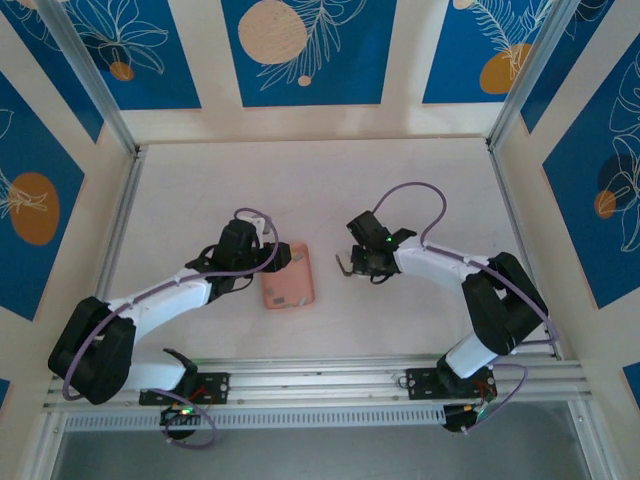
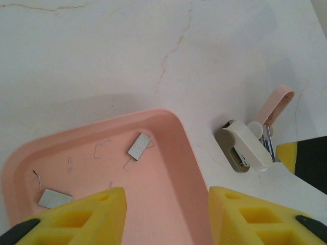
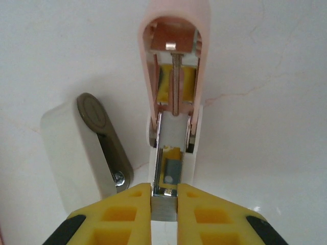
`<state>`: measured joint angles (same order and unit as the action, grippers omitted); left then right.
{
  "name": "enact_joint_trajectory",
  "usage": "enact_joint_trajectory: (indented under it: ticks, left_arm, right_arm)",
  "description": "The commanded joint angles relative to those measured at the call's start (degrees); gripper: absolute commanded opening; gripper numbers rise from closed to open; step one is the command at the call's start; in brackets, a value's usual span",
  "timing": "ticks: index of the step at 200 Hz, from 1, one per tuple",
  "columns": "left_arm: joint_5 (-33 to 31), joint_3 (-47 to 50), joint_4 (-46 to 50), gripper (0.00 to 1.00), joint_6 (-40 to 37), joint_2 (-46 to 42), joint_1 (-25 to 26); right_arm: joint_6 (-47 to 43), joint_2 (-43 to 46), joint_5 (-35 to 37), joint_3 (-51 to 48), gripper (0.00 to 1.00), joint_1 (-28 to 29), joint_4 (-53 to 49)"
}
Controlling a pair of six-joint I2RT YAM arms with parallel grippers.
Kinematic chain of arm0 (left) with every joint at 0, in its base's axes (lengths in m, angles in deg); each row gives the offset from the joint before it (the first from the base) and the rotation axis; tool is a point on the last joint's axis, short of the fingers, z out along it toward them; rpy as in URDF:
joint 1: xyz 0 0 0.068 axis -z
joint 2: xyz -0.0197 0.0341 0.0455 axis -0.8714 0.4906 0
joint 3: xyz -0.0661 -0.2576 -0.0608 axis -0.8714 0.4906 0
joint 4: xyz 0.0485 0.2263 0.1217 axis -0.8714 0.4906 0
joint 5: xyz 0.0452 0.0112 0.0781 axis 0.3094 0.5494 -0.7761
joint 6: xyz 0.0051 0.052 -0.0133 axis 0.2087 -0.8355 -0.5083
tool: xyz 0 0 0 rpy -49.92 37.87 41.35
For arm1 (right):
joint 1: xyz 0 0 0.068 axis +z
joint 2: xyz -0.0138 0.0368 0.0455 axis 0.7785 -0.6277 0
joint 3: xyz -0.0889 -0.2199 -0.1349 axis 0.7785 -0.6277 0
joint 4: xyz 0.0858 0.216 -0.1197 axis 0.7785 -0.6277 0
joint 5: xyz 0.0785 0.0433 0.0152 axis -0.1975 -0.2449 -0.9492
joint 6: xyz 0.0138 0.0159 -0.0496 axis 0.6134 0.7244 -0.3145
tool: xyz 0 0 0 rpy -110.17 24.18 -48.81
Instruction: Load the staples into the stapler
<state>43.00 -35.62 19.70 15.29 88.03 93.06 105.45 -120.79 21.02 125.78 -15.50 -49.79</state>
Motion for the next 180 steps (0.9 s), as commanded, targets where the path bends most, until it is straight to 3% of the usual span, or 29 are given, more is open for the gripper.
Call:
enact_joint_trajectory:
  ticks: [1, 180]
  left_arm:
    - [-1.10, 0.47, -1.04, 0.46, 0.15, -0.91, 0.38]
    - [-0.65, 0.10, -0.91, 0.45, 0.13, -0.21, 0.27]
  right_arm:
    - [-0.06, -1.38, 1.58, 2.28, 0.17, -0.19, 1.06]
    - [0.65, -5.33, 1.18, 4.37, 0.17, -1.43, -2.79]
